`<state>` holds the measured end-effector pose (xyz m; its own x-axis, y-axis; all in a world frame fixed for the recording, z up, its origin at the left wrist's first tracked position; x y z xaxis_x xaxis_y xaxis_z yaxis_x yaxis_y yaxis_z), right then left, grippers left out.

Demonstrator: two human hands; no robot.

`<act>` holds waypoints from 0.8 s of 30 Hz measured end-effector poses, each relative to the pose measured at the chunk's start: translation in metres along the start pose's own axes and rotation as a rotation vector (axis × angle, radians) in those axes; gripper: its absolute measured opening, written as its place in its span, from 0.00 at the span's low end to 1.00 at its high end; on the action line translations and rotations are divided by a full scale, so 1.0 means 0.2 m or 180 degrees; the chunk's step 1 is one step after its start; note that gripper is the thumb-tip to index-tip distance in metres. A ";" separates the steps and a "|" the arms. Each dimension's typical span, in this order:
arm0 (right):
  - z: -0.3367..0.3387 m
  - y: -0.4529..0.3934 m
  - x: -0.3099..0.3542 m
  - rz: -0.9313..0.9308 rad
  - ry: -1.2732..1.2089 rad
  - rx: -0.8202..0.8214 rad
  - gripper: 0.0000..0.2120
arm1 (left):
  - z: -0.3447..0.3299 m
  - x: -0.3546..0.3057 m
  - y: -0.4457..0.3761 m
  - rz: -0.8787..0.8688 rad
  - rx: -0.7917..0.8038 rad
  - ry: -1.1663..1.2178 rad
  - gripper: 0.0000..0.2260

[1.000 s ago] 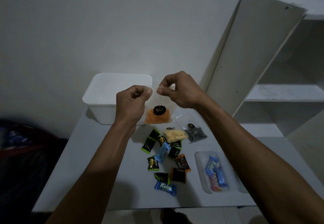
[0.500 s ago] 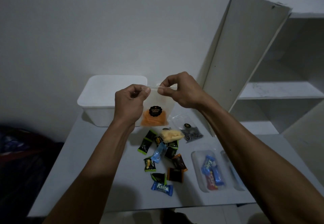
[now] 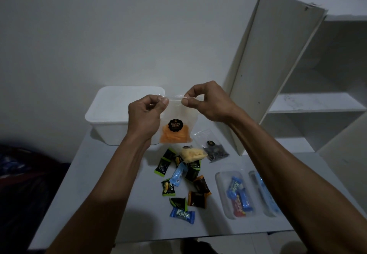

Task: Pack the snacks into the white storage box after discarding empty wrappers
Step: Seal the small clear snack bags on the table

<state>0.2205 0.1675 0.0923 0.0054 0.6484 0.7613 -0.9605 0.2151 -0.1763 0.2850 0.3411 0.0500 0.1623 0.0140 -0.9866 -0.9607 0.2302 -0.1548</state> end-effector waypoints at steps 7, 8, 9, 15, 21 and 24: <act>0.02 0.00 -0.02 -0.0081 -0.0189 -0.0125 0.07 | 0.03 0.00 -0.01 0.0065 -0.0036 0.0012 0.04; 0.02 0.00 -0.03 -0.0105 -0.0271 -0.0137 0.07 | 0.03 0.01 -0.02 0.0083 -0.0040 0.0008 0.04; 0.02 0.00 -0.04 -0.0127 -0.0335 -0.0122 0.08 | 0.04 0.01 -0.02 0.0101 -0.0032 -0.0003 0.04; 0.02 0.02 -0.06 -0.0260 -0.0504 -0.0124 0.10 | 0.04 0.04 -0.02 0.0189 -0.0005 0.0023 0.03; 0.04 0.04 -0.09 -0.0402 -0.0753 -0.0321 0.09 | 0.03 0.05 -0.02 0.0280 0.0043 0.0111 0.04; 0.03 0.04 -0.14 -0.0493 -0.1090 -0.0380 0.11 | 0.04 0.05 -0.03 0.0314 0.0042 0.0175 0.03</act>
<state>0.2100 0.1467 0.0740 0.0353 0.3246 0.9452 -0.9164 0.3877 -0.0989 0.2934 0.3478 0.0405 0.0541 -0.0161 -0.9984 -0.9684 0.2431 -0.0564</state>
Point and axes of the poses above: each hand's wrist, its own y-axis away from the middle knuckle, its own z-axis out of the back of the hand, x = y × z, the point moved 9 cm from there along -y, towards the middle knuckle, and after that the axes turned 4 degrees about -y, right-handed, at the moved point
